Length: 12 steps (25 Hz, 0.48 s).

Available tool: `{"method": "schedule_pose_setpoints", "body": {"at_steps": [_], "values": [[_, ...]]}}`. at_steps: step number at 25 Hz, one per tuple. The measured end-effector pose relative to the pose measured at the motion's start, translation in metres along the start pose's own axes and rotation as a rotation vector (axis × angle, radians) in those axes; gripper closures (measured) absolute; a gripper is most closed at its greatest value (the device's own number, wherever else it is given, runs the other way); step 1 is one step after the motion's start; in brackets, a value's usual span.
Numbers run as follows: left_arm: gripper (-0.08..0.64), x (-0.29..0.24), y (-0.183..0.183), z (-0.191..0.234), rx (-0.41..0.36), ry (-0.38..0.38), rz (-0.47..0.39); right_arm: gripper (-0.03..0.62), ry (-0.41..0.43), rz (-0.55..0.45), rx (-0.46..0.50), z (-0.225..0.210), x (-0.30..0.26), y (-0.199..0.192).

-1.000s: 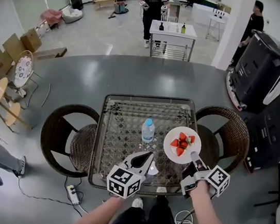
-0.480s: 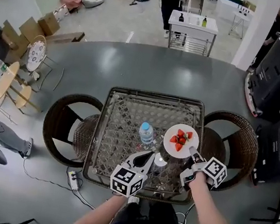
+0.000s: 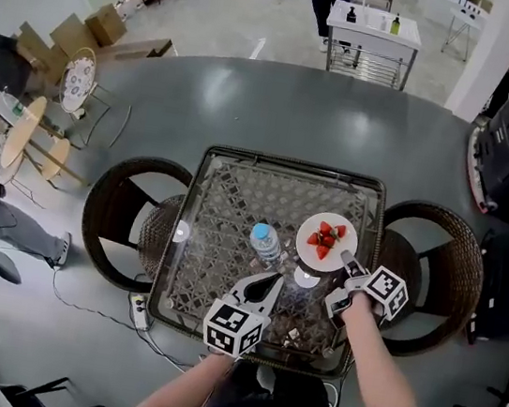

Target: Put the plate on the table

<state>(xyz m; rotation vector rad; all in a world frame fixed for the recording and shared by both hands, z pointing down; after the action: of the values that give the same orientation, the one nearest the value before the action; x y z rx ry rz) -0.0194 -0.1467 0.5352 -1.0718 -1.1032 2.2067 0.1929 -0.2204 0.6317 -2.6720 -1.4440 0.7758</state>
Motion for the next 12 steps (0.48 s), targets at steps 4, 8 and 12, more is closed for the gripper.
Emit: {"method": "schedule_pose_setpoints", "body": {"at_steps": [4, 8, 12], "values": [[0.552, -0.008, -0.005, 0.002, 0.004, 0.013, 0.017, 0.577, -0.026, 0.027, 0.01, -0.014, -0.02, 0.002], [0.552, -0.013, -0.008, 0.007, 0.011, 0.021, 0.026, 0.578, -0.042, 0.047, 0.018, -0.024, -0.038, 0.002], [0.552, -0.018, -0.009, 0.008, 0.015, 0.023, 0.034, 0.578, -0.053, 0.062, 0.027, -0.029, -0.05, 0.003]]}}
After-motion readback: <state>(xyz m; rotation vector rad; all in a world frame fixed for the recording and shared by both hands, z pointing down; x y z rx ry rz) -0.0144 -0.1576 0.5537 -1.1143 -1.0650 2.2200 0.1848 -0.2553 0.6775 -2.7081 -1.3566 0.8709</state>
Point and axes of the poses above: the fingertips, and each gripper's own axes: x backward along the fingers, z to its left, y out of its top, the point moved 5 cm from there along x, backward along the fingers, and after that the axes turned 6 degrees about x, right-handed, at the moved point
